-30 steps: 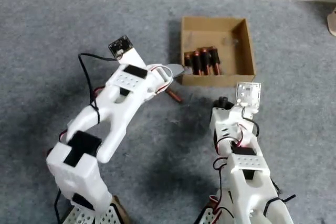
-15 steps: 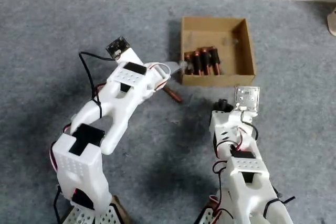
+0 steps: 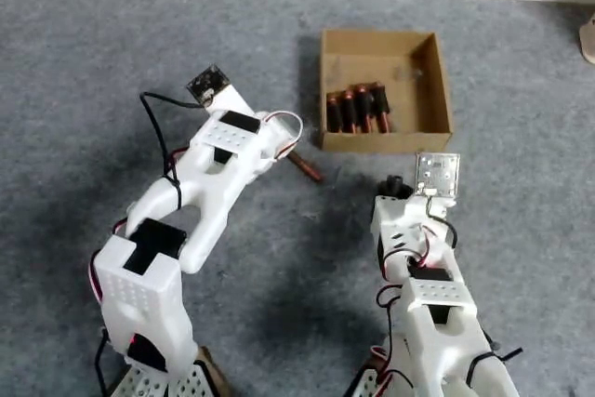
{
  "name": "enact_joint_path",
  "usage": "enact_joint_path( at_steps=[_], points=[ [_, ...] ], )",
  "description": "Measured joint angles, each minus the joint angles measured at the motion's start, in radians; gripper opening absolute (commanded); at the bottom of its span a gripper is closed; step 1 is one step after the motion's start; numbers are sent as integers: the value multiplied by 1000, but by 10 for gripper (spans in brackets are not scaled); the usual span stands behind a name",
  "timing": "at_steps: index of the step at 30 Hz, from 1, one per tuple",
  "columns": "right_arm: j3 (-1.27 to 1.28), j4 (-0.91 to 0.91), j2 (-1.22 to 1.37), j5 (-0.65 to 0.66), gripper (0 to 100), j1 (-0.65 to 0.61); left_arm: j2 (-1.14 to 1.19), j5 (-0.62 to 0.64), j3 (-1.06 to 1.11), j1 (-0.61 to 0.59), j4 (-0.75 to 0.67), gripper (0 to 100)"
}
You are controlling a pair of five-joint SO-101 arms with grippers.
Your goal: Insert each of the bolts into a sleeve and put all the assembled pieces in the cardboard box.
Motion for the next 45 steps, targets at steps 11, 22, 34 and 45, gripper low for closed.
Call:
enact_joint_path(
  at_steps=[11,22,34,45],
  points=[
    [0,0,0,6,5,0,75,0,-17,15,-54,242],
    [0,0,0,6,5,0,170,2,-155,34,26,209],
    [0,0,0,6,5,0,173,2,-161,44,31,38],
    [0,0,0,6,5,0,175,-2,-201,51,107,5]
  ],
)
